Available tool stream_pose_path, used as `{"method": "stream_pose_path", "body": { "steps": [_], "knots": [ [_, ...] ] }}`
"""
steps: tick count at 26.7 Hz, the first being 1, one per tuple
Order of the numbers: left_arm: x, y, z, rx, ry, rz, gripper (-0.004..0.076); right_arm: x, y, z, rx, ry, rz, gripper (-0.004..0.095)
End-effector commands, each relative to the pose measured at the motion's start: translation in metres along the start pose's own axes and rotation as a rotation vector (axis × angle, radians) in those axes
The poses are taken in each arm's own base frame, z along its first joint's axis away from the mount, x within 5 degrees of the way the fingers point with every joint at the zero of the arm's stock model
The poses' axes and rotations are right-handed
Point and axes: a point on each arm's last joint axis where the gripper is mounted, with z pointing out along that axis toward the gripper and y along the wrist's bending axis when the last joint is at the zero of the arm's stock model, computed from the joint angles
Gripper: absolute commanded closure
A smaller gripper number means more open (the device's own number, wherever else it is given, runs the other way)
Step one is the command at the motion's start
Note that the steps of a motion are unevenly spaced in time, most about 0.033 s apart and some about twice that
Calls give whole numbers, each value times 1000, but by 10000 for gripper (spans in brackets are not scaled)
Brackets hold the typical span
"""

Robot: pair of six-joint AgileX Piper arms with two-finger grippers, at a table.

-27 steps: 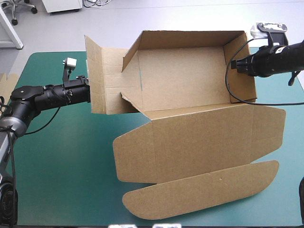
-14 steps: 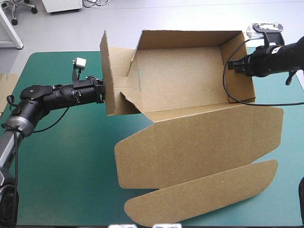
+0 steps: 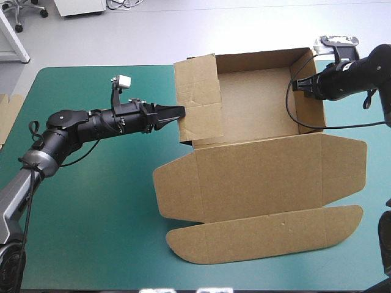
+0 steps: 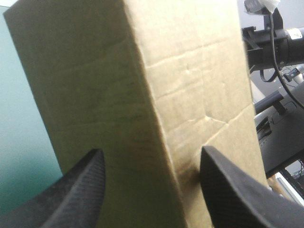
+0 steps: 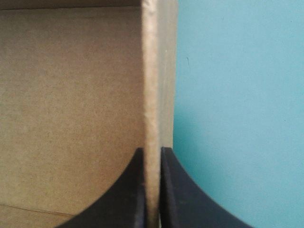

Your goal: Fold the box

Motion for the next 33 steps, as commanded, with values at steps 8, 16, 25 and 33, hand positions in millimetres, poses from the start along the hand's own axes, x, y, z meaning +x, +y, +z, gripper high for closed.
{"method": "stream_pose_path", "body": {
  "steps": [8, 16, 25, 33],
  "knots": [
    [-18, -20, 3, -108, -117, 23, 294, -7, 11, -26, -43, -113, 13, 911],
    [-44, -32, 2, -175, -72, 49, 294, -9, 30, -22, -87, -122, 21, 911],
    [-45, -37, 13, -208, 55, 95, 294, -9, 37, -21, -96, -124, 13, 911],
    [-31, -35, 23, -332, 161, 110, 305, -10, 37, -15, -122, -113, 88, 911]
  ]
}}
